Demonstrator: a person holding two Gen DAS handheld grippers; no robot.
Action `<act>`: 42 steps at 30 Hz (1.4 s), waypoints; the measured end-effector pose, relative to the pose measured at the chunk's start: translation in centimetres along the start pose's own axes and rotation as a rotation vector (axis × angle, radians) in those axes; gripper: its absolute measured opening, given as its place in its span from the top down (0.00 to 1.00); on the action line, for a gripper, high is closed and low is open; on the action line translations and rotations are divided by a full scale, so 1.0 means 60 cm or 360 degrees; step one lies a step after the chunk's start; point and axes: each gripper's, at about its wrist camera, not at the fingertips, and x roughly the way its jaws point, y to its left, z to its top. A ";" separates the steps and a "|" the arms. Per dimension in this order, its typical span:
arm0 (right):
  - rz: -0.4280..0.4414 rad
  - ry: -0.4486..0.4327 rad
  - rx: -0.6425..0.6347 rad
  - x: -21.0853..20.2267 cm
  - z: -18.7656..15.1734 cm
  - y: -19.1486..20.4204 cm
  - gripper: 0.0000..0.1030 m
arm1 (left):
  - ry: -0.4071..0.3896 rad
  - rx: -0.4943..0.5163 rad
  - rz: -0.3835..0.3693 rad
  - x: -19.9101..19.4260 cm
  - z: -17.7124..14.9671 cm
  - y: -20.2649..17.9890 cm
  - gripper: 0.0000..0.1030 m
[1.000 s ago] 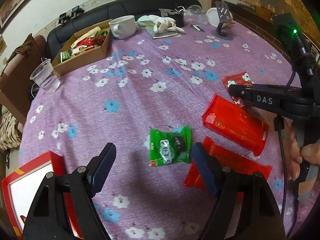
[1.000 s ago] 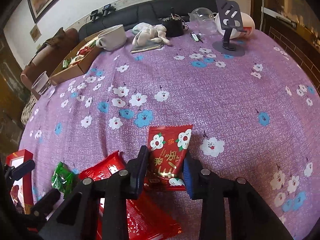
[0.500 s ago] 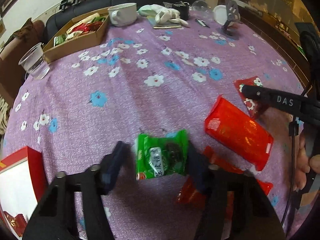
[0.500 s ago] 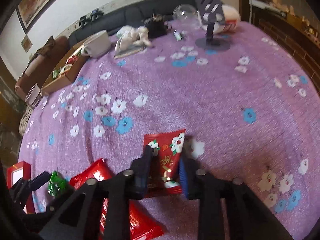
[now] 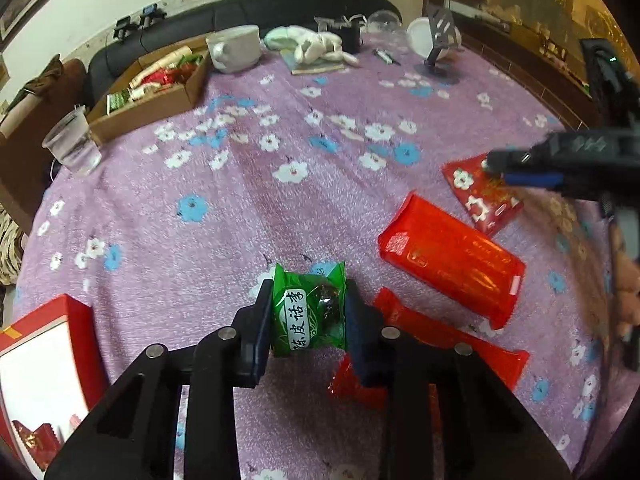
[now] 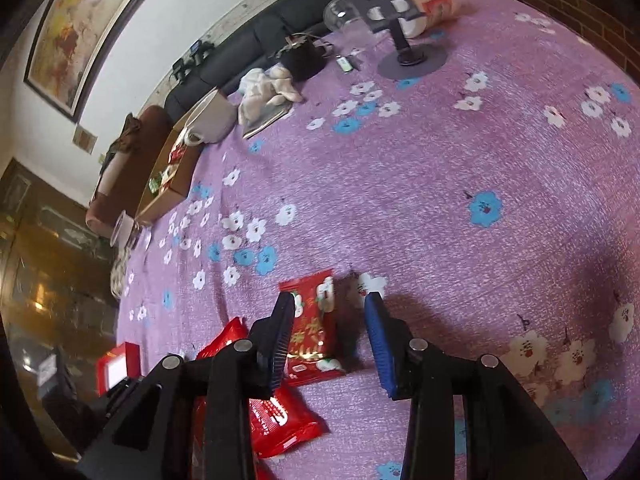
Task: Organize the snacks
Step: 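Lift the green packet and red-white packet and carry them toward the tray with both tools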
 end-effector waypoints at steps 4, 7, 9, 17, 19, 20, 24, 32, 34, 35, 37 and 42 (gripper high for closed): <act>-0.0212 0.0019 -0.0165 0.025 -0.013 0.035 0.62 | -0.0081 -0.0023 0.0046 -0.033 -0.006 0.004 0.72; -0.0313 -0.0014 -0.0246 0.034 -0.021 0.050 0.62 | -0.0141 -0.0049 0.0056 -0.058 -0.015 0.006 0.72; -0.0386 -0.0040 -0.0320 0.039 -0.028 0.063 0.62 | -0.0173 -0.0065 0.0069 -0.073 -0.023 0.006 0.72; -0.0583 -0.0044 -0.0560 0.047 -0.048 0.093 0.60 | -0.0209 -0.0138 0.0081 -0.107 -0.050 0.015 0.71; -0.0604 -0.0046 -0.0585 0.044 -0.051 0.093 0.55 | -0.0208 -0.0136 0.0080 -0.109 -0.052 0.013 0.71; -0.0608 -0.0050 -0.0598 0.044 -0.052 0.094 0.53 | -0.0203 -0.0136 0.0077 -0.109 -0.054 0.011 0.71; -0.0568 -0.0038 -0.0599 0.044 -0.053 0.096 0.58 | -0.0192 -0.0143 0.0068 -0.108 -0.062 0.005 0.71; -0.0175 -0.0005 -0.0213 0.017 -0.025 0.043 0.91 | -0.0169 -0.0157 0.0061 -0.107 -0.072 0.000 0.71; -0.0106 -0.0009 -0.0171 0.013 -0.023 0.038 0.92 | -0.0167 -0.0158 0.0057 -0.107 -0.075 -0.001 0.71; -0.0070 -0.0008 -0.0145 0.011 -0.021 0.035 0.93 | -0.0167 -0.0157 0.0055 -0.108 -0.076 -0.001 0.71; 0.0004 0.0000 -0.0113 0.007 -0.019 0.030 0.94 | -0.0162 -0.0158 0.0049 -0.108 -0.078 -0.002 0.71; 0.0188 0.0047 -0.0083 0.000 -0.018 0.030 0.96 | -0.0150 -0.0159 0.0037 -0.106 -0.082 -0.005 0.71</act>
